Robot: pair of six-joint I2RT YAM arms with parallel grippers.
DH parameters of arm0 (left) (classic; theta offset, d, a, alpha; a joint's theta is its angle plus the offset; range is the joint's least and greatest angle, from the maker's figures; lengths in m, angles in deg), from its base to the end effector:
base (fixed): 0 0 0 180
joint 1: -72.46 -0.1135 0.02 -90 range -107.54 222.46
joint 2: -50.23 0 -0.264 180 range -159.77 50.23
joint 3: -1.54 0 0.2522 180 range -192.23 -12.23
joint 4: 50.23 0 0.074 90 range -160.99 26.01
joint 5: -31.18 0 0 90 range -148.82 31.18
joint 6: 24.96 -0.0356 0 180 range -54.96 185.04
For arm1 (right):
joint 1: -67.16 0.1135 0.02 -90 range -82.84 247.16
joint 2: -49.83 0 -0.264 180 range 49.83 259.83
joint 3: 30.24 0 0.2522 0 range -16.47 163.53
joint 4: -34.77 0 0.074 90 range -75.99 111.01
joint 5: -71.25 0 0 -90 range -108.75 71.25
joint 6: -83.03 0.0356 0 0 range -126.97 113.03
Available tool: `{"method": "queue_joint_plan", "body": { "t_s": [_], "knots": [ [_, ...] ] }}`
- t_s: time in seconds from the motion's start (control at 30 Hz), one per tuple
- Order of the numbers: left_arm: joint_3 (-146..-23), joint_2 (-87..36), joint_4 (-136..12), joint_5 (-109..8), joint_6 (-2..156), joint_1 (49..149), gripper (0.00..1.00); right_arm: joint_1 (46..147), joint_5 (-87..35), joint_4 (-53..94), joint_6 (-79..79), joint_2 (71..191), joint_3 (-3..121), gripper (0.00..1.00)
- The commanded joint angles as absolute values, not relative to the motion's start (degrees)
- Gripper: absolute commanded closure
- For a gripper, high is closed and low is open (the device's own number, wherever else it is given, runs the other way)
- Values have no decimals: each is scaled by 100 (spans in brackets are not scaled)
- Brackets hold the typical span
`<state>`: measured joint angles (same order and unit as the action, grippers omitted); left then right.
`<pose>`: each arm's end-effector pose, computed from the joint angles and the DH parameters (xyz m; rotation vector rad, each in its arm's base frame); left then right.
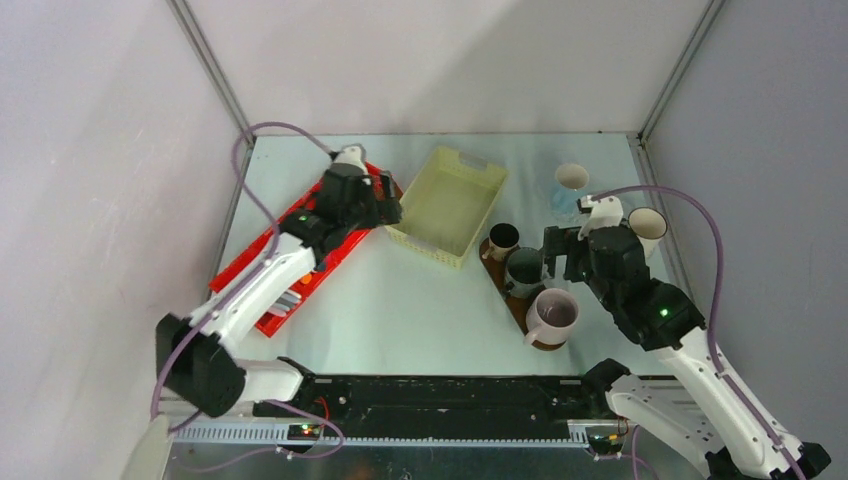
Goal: Prepare toiletry sets of a toothbrush and toothpaste on the tray
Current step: Place the cup on the tray, then move the storage box to the center of the board.
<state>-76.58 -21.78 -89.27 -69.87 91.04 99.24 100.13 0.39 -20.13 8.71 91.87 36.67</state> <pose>0.2536 -0.1204 0.3322 -0.0984 2.1498 -0.3332 0.1288 0.0696 0.3425 -0.1114 2.0648 0.1730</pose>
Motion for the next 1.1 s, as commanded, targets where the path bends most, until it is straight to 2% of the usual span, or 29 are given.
{"method": "queue_joint_plan", "body": {
  "t_s": [0.0,0.37,0.83,0.93,1.07],
  "knots": [
    [-7677,-2985,-8811,-6294,10253,10315,2,9938,661,-1535,326,8940,3825,0],
    [-8488,-5059,-8181,-6250,11414,10528,2,9893,954,-920,-151,8001,3080,1],
    [-12327,-7524,-8066,-6010,11245,9974,2,9889,1211,-708,-303,7382,2653,1],
    [-12674,-7719,-7866,-5850,11236,9804,2,9888,1136,-682,-318,7336,2602,0],
    [-12673,-7229,-7846,-5844,10738,9751,2,9889,1038,-681,-352,7308,2581,1]
  ]
}}
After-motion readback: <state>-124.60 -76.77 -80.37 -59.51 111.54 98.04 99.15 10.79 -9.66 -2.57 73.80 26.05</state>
